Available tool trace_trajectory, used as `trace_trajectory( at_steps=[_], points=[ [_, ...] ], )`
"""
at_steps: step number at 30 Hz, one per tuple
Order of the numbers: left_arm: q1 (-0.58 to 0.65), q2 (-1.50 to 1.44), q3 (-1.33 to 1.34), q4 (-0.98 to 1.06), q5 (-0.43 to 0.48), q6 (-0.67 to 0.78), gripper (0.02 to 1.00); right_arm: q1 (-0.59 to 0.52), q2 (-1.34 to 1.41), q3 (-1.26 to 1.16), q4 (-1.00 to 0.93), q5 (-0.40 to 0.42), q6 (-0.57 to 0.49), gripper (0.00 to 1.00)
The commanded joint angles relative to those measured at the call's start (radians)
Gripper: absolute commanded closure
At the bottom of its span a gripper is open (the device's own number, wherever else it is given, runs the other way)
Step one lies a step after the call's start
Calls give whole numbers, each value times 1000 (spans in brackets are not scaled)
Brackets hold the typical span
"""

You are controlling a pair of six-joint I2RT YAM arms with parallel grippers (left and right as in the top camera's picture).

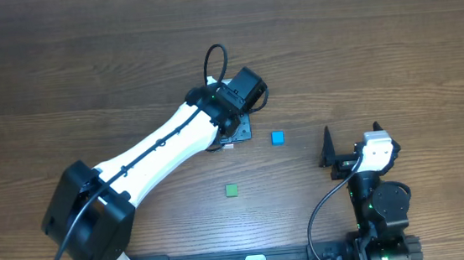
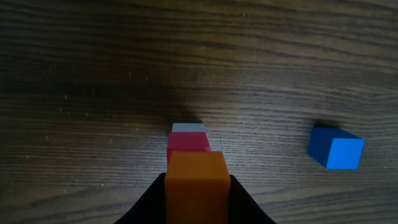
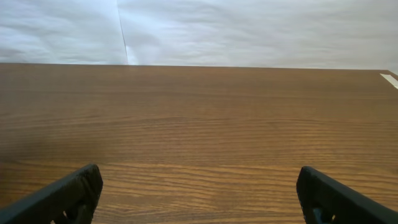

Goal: Stack Cubes

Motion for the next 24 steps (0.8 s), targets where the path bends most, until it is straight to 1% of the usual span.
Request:
trace_trajectory(
  at_steps=[1, 24],
  points=[
    [-2, 16, -18, 0, 7, -14, 978, -7, -8, -9, 2, -5, -4, 7],
    [-2, 23, -45, 32, 6, -25, 976, -7, -8, -9, 2, -5, -4, 9]
  ],
)
